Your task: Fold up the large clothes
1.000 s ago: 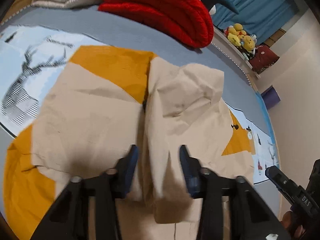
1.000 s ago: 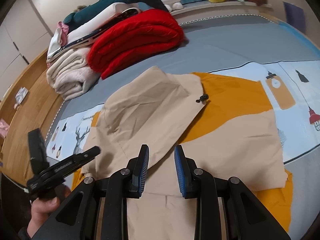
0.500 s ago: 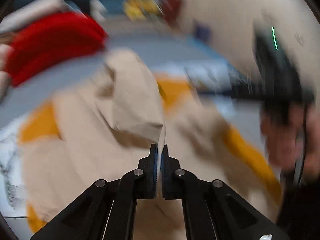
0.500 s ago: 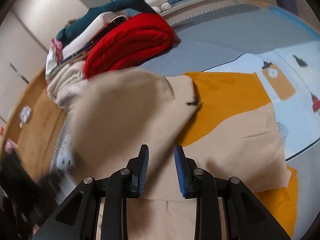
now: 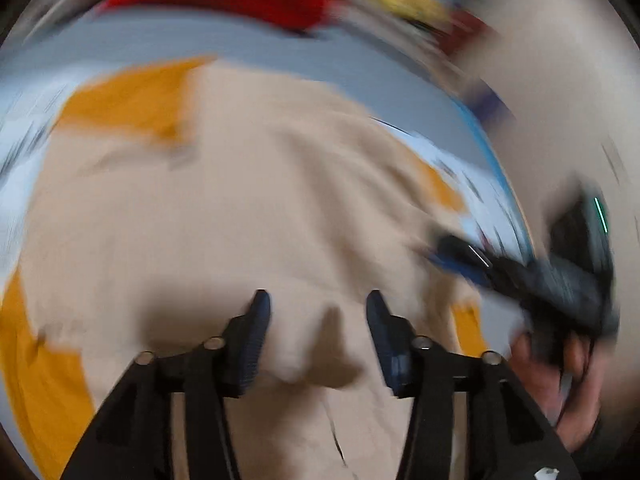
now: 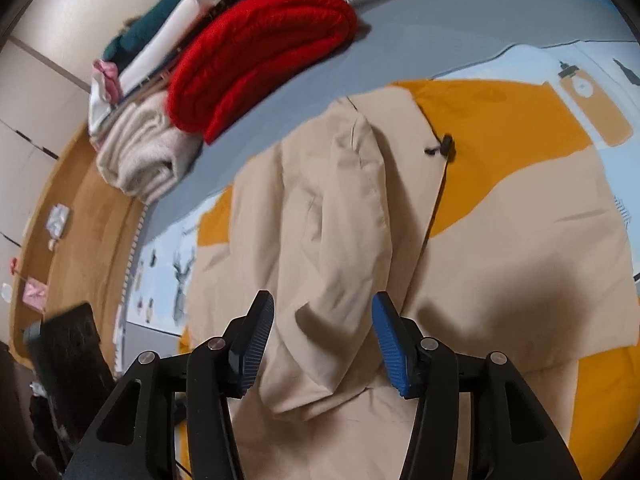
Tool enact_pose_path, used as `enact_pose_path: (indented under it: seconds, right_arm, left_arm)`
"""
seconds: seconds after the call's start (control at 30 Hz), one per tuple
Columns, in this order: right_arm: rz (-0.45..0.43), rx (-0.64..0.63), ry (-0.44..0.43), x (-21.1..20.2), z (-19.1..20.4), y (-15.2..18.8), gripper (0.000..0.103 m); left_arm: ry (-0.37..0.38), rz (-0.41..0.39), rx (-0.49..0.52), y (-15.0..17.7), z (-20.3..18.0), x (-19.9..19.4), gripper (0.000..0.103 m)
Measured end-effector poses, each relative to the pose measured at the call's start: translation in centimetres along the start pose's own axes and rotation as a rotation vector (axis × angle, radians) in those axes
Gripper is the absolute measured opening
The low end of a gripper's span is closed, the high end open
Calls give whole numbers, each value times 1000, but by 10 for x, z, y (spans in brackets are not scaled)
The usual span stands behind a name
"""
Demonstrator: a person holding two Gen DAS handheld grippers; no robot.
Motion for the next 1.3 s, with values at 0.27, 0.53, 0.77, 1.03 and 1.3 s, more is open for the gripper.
enact_pose_path:
  seconds: [0.27,0.53,0.77,1.03,1.3]
  right_arm:
    - [24,93,30,20,-24,1,39]
    - [-181,117,-230,-26,4,-25,2]
    - [-44,237,-60,14,-37,2,2]
    - [100,343,25,56,-71,26,7]
    - [11,322,56,29,-70,-1,35]
  left_arm:
    - [124,103,-290,10,33,30,41]
    - [188,-230,-175,-41,21,-54,3]
    - [-27,70,-238,-7,55,23,5]
    - [-178,-28,-188,-24,47,-1,28]
    - [-121,-29,77,-10,-14,8,31]
Point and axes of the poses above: each gripper's, at about its wrist camera, not at the fingertips, and x roughly the way its jaws point, z to its left, y to its underside, the point moved 10 cm from there along x, roughly the way its jaws point, and after that the axes turned 8 degrees about z, right-handed, at the moved point
